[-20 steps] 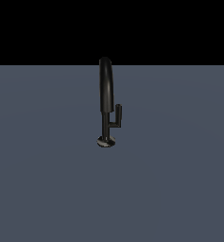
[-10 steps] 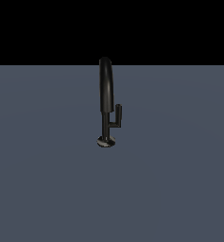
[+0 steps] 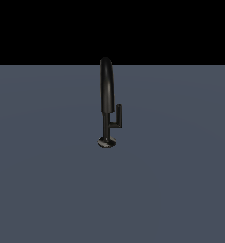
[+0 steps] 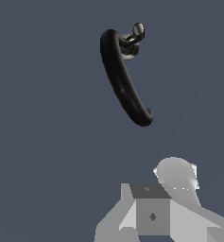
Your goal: Turn on the faucet by rotating a designated handle.
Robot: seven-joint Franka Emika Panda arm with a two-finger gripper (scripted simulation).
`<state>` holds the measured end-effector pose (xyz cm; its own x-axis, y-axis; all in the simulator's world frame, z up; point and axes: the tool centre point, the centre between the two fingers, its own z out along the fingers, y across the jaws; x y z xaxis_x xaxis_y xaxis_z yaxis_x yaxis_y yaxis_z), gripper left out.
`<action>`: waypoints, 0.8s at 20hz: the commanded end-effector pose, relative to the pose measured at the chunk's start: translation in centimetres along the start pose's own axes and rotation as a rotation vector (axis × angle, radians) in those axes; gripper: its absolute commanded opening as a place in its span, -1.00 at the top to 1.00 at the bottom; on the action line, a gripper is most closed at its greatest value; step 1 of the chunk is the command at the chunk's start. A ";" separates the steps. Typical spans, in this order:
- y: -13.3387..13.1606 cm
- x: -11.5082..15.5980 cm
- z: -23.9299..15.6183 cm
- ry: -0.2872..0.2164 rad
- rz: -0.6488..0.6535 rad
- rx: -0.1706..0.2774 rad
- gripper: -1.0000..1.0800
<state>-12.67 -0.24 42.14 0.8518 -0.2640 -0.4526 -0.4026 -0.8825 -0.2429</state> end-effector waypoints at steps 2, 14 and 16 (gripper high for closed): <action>-0.3 2.2 0.3 -0.055 0.052 0.052 1.00; -0.5 9.9 2.4 -0.254 0.235 0.239 1.00; -0.5 11.2 2.9 -0.290 0.267 0.273 1.00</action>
<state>-4.60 -1.49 35.45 0.6211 -0.3163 -0.7171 -0.6761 -0.6790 -0.2861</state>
